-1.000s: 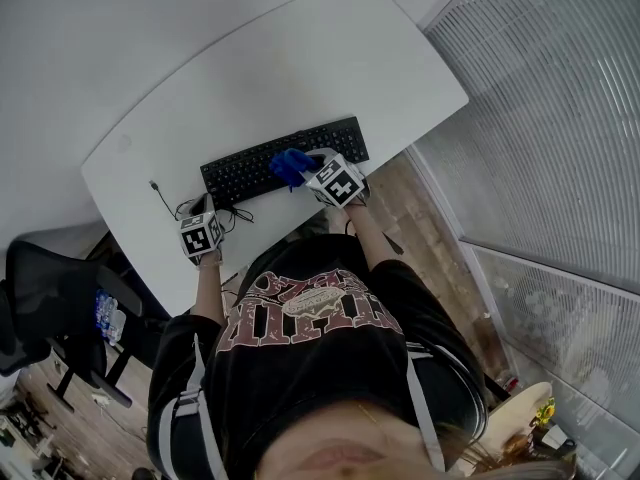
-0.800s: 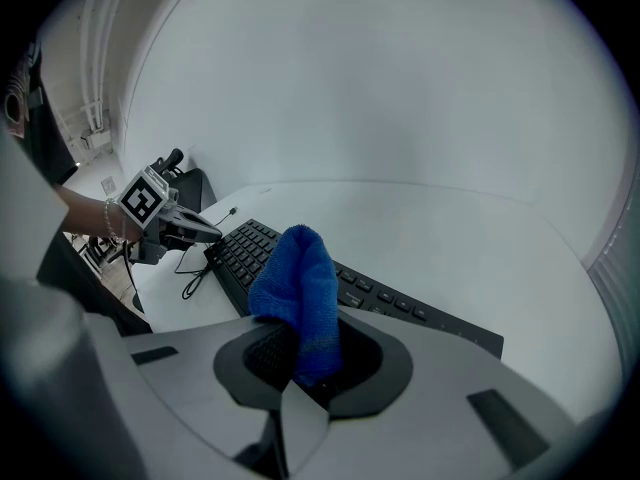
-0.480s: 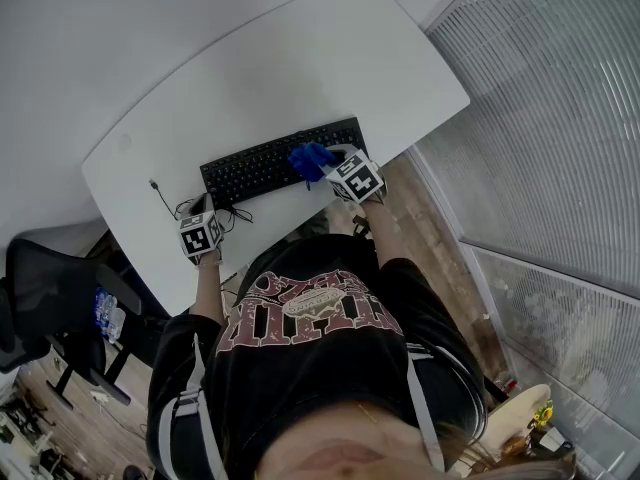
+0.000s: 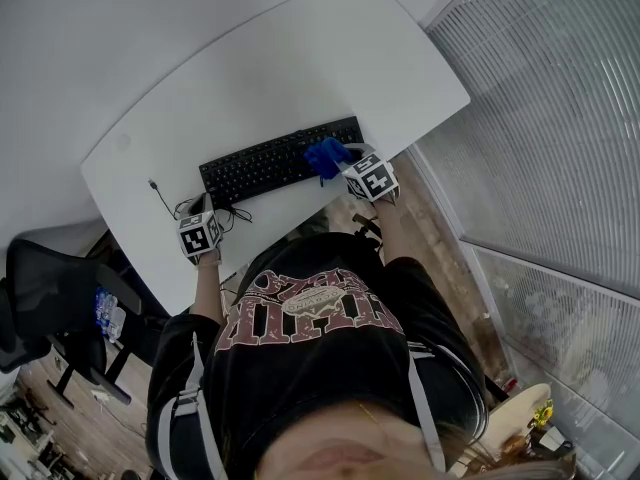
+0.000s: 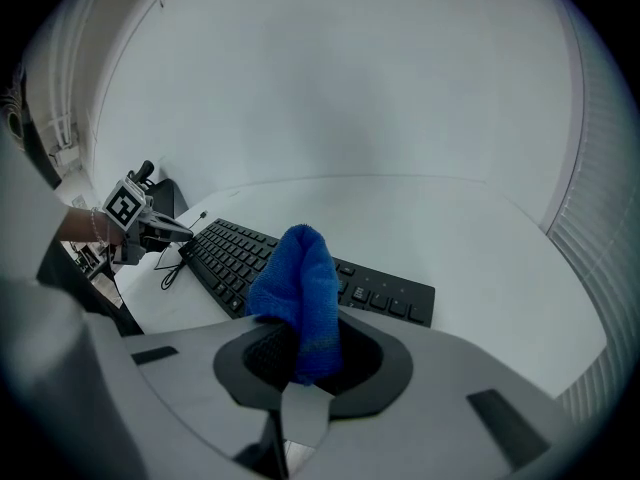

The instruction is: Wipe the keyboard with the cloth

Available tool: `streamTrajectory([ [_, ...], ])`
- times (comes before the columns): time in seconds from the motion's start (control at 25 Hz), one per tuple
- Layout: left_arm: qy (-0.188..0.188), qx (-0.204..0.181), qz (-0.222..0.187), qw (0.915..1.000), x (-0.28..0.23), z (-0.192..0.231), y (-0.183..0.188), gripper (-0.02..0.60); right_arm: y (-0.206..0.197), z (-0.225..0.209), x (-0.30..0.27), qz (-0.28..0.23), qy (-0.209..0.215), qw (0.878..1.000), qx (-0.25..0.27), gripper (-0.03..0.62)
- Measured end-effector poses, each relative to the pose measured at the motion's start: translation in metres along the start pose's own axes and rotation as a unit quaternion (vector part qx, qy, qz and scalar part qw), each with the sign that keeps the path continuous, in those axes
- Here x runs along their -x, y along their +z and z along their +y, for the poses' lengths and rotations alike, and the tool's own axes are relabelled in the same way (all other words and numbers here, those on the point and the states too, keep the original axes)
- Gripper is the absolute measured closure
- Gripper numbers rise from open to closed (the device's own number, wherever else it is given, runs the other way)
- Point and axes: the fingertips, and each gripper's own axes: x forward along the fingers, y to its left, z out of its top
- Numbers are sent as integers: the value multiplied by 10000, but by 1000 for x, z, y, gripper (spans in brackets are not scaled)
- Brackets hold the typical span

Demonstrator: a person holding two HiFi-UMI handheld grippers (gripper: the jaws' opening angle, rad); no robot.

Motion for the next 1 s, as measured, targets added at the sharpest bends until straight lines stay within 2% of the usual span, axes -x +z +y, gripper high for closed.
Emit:
streamTrajectory([
  [0.48, 18, 6, 14, 10000, 1, 0, -1, 546, -31, -43, 28, 11, -510, 9974, -515, 537],
  [1.0, 26, 31, 3, 10000, 0, 1, -1, 546, -59, -88, 56, 71, -1151, 9880, -1031, 539],
])
